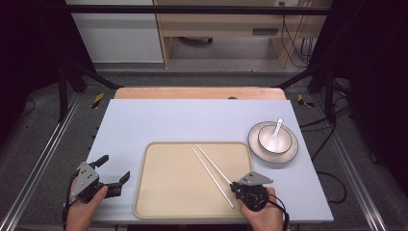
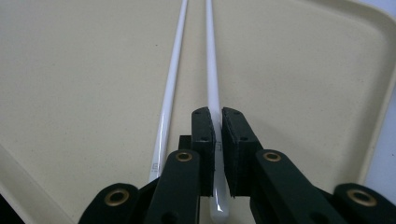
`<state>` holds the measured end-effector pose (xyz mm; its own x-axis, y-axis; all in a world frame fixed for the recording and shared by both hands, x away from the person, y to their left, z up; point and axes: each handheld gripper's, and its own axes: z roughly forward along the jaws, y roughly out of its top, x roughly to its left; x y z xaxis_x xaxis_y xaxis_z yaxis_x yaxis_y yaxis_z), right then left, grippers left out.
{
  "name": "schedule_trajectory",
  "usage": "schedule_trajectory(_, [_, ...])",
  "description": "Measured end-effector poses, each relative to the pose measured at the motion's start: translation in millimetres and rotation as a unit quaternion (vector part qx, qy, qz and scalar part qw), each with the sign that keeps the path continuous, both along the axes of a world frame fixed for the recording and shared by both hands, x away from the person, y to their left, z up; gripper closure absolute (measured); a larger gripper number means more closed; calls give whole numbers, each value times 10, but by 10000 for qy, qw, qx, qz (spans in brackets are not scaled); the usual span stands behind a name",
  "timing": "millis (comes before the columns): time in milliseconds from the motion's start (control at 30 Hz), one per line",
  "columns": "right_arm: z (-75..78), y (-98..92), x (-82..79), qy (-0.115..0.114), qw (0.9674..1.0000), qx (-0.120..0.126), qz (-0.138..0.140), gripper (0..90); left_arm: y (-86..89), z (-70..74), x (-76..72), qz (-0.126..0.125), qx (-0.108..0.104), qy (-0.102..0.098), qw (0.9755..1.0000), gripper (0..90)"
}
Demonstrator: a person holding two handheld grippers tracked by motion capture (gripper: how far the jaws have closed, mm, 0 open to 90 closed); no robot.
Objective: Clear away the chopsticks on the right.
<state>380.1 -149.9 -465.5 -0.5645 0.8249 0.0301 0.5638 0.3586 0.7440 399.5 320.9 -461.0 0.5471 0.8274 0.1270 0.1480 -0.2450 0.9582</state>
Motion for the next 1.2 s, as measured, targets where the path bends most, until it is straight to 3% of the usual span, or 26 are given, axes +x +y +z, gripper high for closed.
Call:
schedule_trajectory(267, [-16,12,-6,55,10000,25,39,835,-60,36,-18,-85,-69,32,9999,51])
schedule_trajectory(467, [-24,16,-31,201,9997,126,46,830,-285,172,-55,-379,-31,21,9993,87])
schedule_trajectory(533, [-35,10,-19,185,9996,159,103,817,-328,191,-49,-435,-36,80,9990,90])
schedule_trajectory(567, [-26,18,-18,205,9993,274,132,728,-419,222,-30,-541,-25,218,9983,90])
schedule_trajectory(667, [0,13,-19,65,9996,279,49,663,-523,242,4,-625,-19,337,9975,96])
schedule_trajectory(700, [50,-18,-19,-184,9990,415,8,587,-626,257,44,-701,-27,459,9965,114])
schedule_trajectory(733, [50,-18,-19,-184,9990,415,8,587,-626,257,44,-701,-27,459,9965,121])
schedule_trajectory(867, [130,-77,24,-676,9971,340,-77,395,-985,258,186,-925,387,805,9917,174])
schedule_trajectory(933, [125,-109,60,-766,9965,325,-107,325,-1036,248,208,-939,441,843,9910,205])
schedule_trajectory(967, [125,-138,91,-768,9964,340,-82,284,-1170,215,277,-1028,546,962,9885,237])
schedule_trajectory(1000, [125,-138,91,-768,9964,340,-82,284,-1170,215,277,-1028,546,962,9885,259])
schedule_trajectory(1033, [146,-195,125,-858,9953,434,-67,200,-1277,193,330,-1103,605,1039,9866,282])
schedule_trajectory(1067, [146,-195,125,-858,9953,434,-67,200,-1277,193,330,-1103,605,1039,9866,323])
schedule_trajectory(1100, [202,-284,135,-1050,9930,529,-101,118,-1378,186,374,-1193,613,1125,9846,372])
schedule_trajectory(1133, [202,-284,135,-1050,9930,529,-101,118,-1378,186,374,-1193,613,1125,9846,396])
schedule_trajectory(1167, [229,-367,117,-1292,9900,557,-46,77,-1476,188,420,-1244,626,1196,9830,463])
schedule_trajectory(1200, [234,-412,107,-1388,9888,555,-24,72,-1529,185,444,-1269,626,1245,9821,514])
